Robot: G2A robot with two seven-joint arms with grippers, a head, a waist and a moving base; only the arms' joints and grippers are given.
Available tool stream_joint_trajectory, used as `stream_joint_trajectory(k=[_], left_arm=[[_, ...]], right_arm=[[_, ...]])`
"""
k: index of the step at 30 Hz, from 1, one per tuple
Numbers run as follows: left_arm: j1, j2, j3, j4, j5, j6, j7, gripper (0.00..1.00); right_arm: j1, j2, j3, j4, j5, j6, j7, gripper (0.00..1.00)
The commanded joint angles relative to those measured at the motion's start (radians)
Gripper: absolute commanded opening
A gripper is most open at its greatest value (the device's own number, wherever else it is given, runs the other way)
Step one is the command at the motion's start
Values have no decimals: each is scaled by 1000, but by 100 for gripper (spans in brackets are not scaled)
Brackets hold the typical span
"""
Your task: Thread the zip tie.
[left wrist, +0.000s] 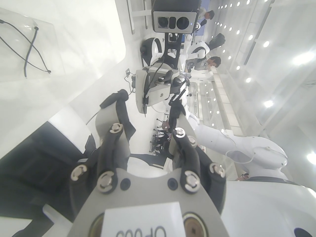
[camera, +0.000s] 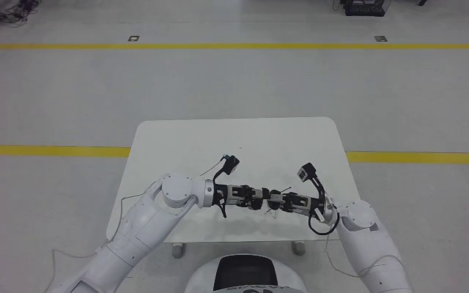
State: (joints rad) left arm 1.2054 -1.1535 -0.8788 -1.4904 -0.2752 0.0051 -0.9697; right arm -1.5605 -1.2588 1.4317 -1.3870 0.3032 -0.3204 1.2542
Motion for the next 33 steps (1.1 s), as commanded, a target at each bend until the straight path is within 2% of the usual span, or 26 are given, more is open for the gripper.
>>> stream_joint_trajectory(k=[1, 6, 10, 19, 33], left_arm=[[-2, 1, 4, 2, 0, -2, 0, 28], [-5, 3, 12, 3, -3, -2, 5, 28], [-6, 5, 17, 4, -6, -3, 11, 20], [-4, 12, 25, 3, -12, -11, 17, 18], [1, 22, 34, -13, -21, -11, 28, 10]], right_arm=[[-4, 3, -2, -5, 4, 0, -5, 0], [-8, 10, -9, -13, 2, -4, -23, 0], [-11, 15, -18, -20, -10, -4, -41, 0], [-18, 26, -29, -28, -7, -14, -78, 0], [-25, 44, -48, -44, 15, -18, -79, 0]])
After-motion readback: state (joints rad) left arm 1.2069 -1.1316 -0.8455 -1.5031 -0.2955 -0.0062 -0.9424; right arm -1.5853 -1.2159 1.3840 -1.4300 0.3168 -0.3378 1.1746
